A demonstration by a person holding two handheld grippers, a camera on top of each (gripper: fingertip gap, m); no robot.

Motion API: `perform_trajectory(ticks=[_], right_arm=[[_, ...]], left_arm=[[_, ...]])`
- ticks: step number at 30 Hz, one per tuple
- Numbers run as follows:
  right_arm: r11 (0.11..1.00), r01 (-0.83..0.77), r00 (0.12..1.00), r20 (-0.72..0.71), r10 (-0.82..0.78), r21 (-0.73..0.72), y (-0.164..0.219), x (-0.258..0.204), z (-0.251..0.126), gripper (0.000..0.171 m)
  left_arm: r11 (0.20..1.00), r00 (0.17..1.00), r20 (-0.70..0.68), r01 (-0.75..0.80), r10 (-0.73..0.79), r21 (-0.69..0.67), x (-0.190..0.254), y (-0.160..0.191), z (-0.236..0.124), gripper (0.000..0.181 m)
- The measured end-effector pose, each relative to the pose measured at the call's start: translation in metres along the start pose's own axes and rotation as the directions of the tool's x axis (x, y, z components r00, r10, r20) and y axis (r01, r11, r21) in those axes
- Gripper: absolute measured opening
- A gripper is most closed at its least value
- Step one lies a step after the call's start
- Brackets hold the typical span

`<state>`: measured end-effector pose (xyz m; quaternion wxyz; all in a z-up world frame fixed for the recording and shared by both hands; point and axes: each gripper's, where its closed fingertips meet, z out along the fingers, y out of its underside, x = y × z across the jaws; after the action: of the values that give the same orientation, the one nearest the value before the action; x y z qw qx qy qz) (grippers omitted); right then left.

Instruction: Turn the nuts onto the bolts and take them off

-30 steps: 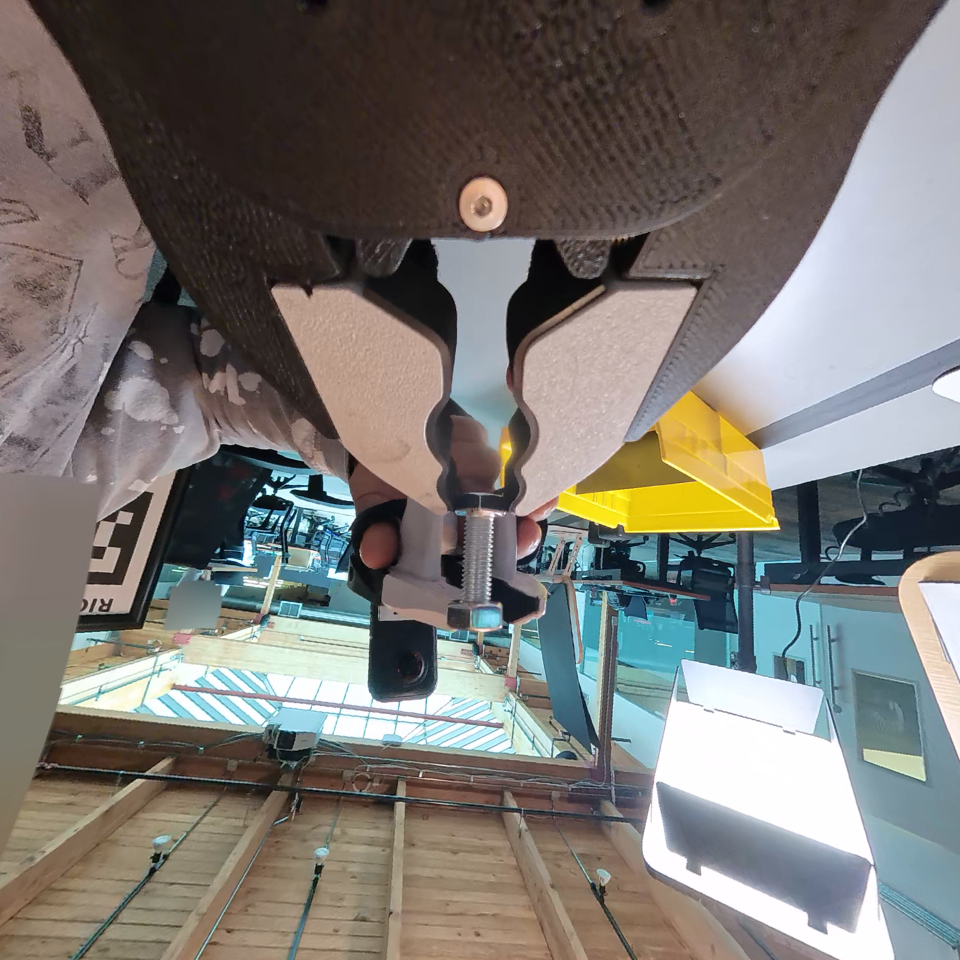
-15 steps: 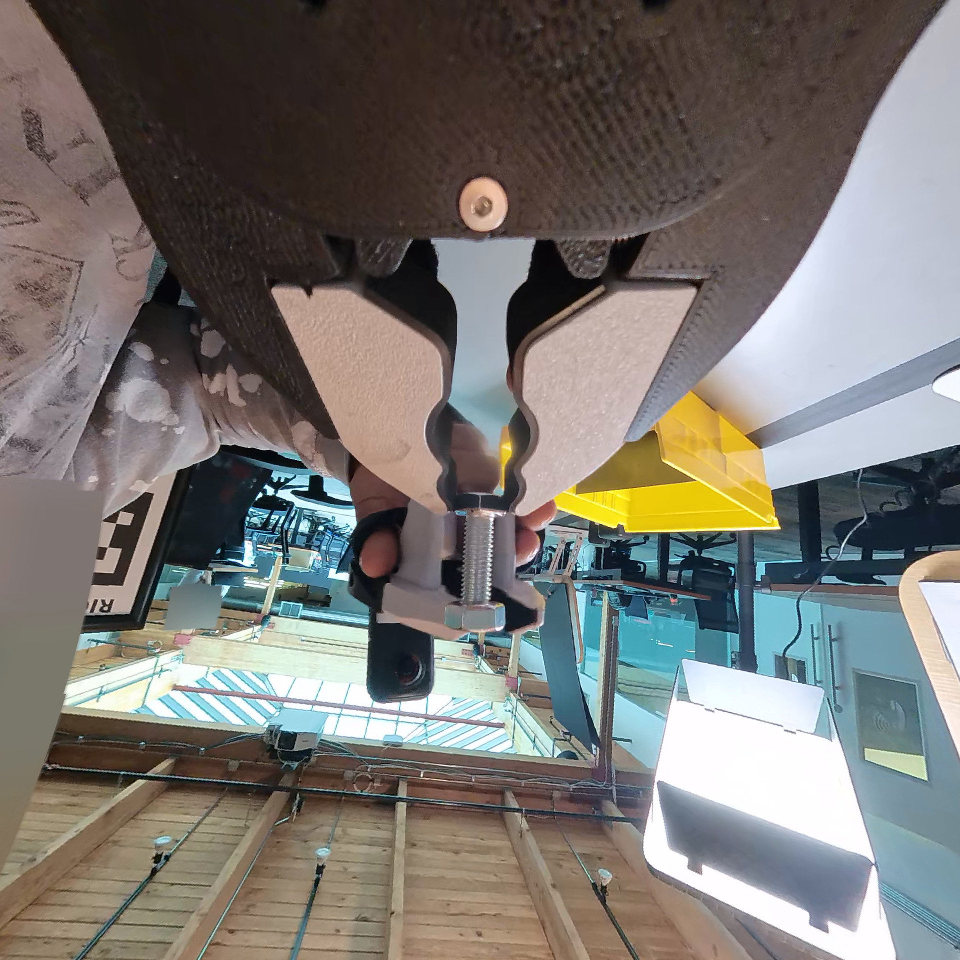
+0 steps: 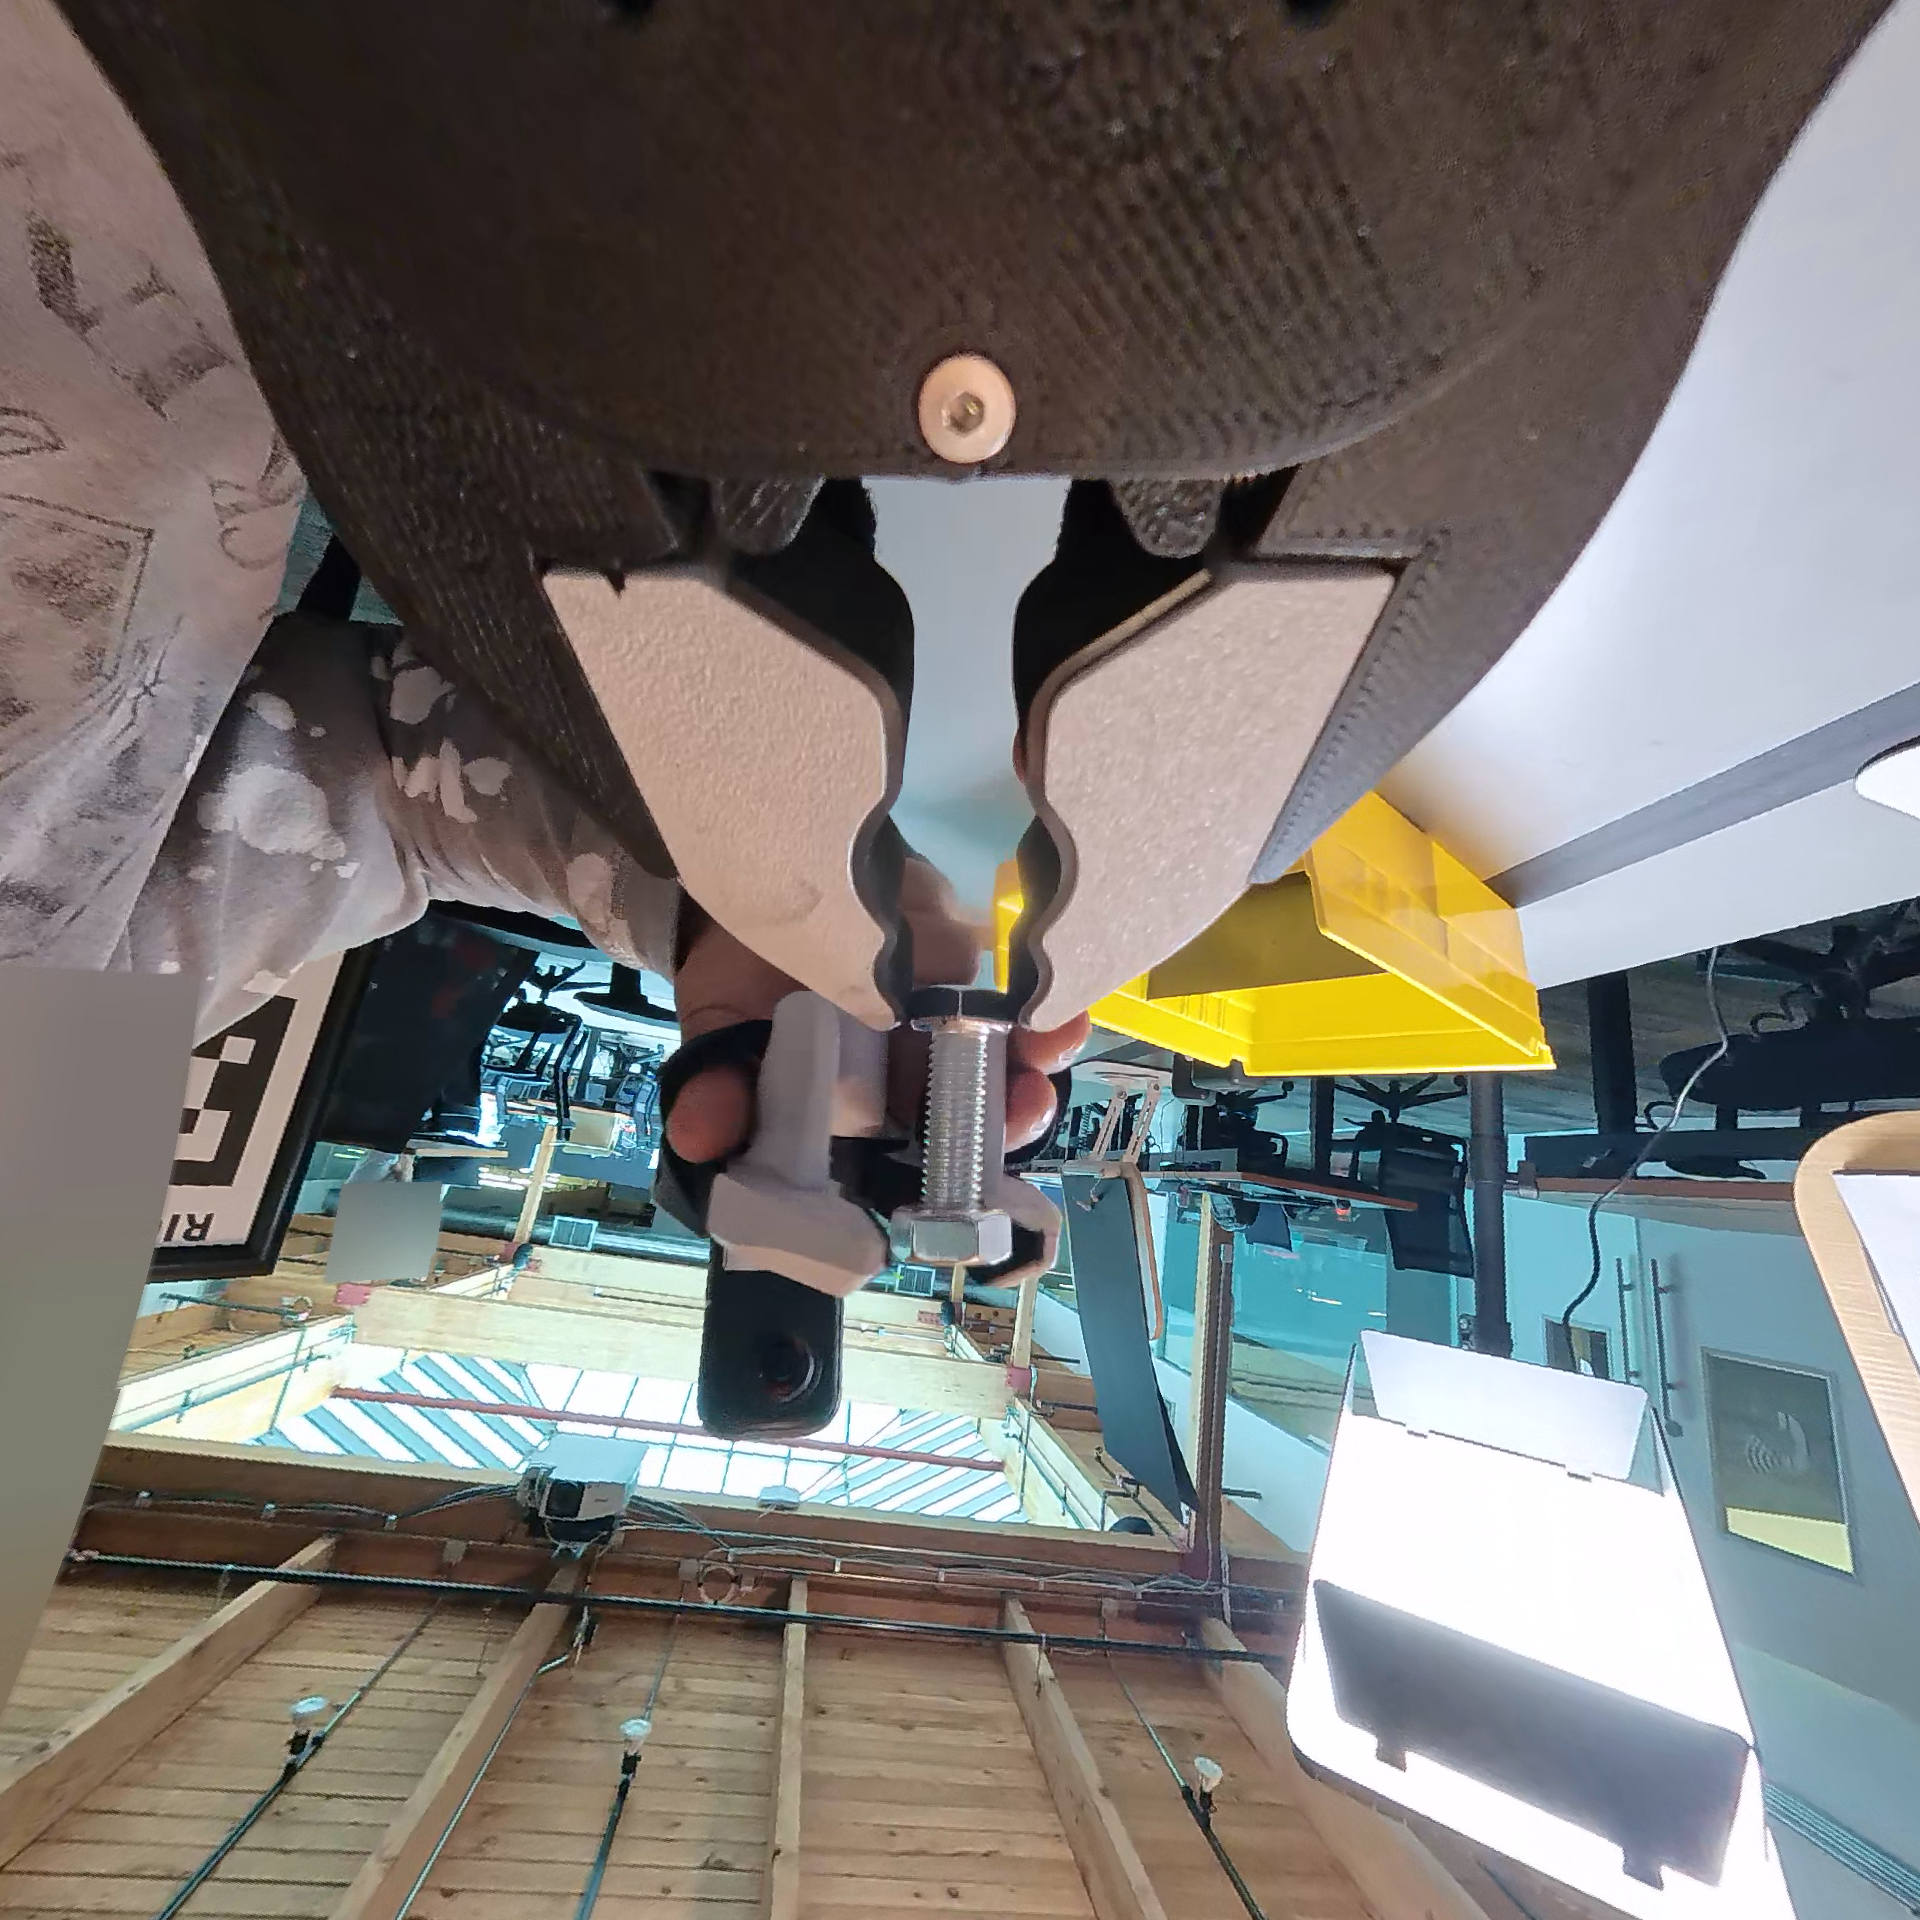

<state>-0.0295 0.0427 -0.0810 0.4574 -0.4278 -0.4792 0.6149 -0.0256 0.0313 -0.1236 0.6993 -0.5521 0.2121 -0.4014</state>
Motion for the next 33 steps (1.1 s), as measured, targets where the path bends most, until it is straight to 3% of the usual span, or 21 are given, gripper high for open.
perform_trajectory(ticks=[6,9,14,19,22,26,30,33], right_arm=[[0.997,0.019,0.999,0.032,-0.017,-0.074,0.014,-0.011,0.013,0.03],[0.998,0.016,0.999,0.039,-0.013,-0.067,0.013,-0.011,0.011,0.017],[0.995,0.006,0.987,0.16,0.01,-0.101,0.012,-0.016,0.005,0.017],[1.0,-0.028,0.976,0.217,0.029,-0.01,-0.021,-0.008,-0.005,0.017],[1.0,0.004,0.994,0.108,-0.004,0.001,-0.034,0.016,-0.015,0.017],[0.996,0.001,0.975,-0.22,-0.021,-0.089,-0.024,0.09,-0.051,0.017],[0.944,-0.091,0.784,-0.608,-0.129,-0.318,0.024,0.194,-0.128,0.018],[0.85,-0.297,0.651,-0.744,-0.153,-0.435,0.074,0.246,-0.177,0.018]], left_arm=[[1.0,1.0,-0.003,-0.003,0.003,-0.028,0.002,0.006,0.003,0.018],[0.999,1.0,-0.015,0.007,-0.007,-0.033,0.003,0.008,0.003,0.018],[0.998,0.996,-0.076,0.052,-0.054,-0.036,0.011,0.011,0.005,0.018],[0.995,0.991,-0.104,0.084,-0.089,-0.054,0.014,0.018,0.007,0.018],[0.995,0.992,-0.093,0.083,-0.087,-0.049,0.011,0.017,0.005,0.018],[0.996,0.995,-0.073,0.067,-0.07,-0.052,0.008,0.016,0.005,0.018],[0.996,0.997,-0.056,0.057,-0.061,-0.07,0.006,0.02,0.006,0.018],[0.995,0.997,-0.056,0.053,-0.058,-0.088,0.007,0.025,0.007,0.018]])
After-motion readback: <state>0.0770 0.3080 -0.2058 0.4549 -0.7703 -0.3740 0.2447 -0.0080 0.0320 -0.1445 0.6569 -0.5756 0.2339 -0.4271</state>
